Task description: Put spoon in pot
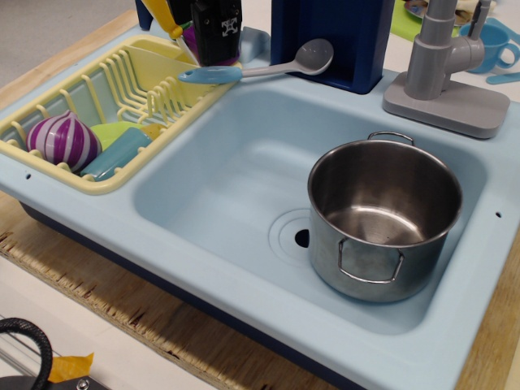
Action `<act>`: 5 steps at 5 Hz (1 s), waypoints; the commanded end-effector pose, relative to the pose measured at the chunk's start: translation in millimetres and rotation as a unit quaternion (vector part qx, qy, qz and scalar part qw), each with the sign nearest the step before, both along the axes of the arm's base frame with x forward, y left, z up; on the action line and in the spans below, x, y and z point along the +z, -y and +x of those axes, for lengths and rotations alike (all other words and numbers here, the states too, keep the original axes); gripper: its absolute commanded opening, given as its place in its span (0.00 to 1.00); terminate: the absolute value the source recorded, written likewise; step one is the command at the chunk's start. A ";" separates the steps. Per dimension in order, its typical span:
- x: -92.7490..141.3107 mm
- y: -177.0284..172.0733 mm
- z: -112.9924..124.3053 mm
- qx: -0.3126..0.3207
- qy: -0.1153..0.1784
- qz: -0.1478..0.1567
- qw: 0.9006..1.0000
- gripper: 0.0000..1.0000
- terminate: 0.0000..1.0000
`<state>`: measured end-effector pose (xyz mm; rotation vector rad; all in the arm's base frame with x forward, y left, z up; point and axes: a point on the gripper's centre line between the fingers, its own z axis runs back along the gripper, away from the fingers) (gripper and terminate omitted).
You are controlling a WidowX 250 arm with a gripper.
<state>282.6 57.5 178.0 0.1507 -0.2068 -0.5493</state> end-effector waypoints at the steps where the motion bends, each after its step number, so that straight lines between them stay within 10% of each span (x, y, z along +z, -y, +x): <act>1: 0.0 0.0 0.0 0.000 0.000 0.000 1.000 1.00 0.00; 5: -28.4 -4.2 20.2 -0.008 0.012 -0.009 1.000 1.00 0.00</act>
